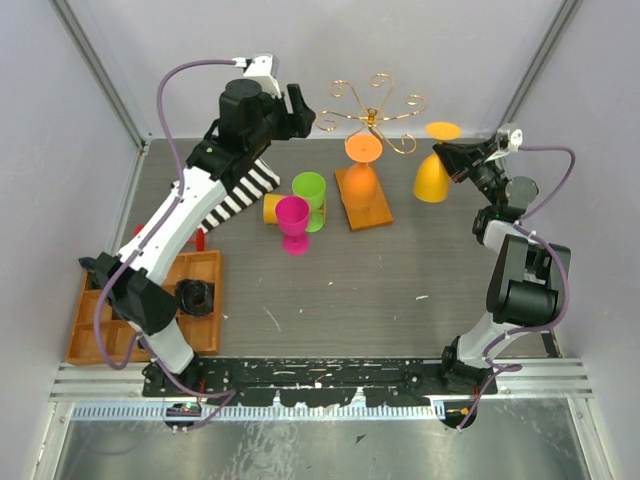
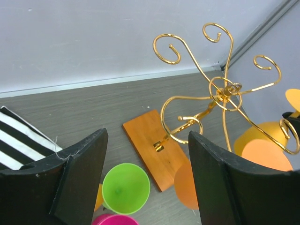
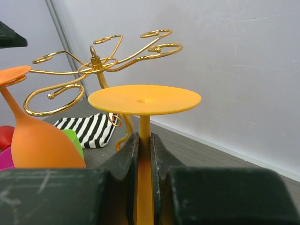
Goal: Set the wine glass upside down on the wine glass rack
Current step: Turn the wine glass upside down at the wine rack.
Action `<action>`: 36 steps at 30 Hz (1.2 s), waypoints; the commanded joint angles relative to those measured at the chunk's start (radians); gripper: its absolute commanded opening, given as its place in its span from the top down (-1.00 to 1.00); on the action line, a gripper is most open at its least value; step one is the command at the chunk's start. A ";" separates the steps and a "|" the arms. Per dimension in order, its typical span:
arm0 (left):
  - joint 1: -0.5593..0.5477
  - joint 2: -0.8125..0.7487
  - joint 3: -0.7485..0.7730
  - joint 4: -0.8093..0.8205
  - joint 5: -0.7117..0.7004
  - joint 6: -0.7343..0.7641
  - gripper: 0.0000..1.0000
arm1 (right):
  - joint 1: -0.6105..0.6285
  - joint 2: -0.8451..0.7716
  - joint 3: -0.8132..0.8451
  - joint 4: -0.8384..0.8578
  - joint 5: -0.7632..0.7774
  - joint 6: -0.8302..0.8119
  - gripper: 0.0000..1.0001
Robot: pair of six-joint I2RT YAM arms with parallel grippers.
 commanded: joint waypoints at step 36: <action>0.018 0.256 0.243 -0.086 0.125 0.016 -0.55 | 0.143 0.128 0.117 0.353 -0.034 0.177 0.99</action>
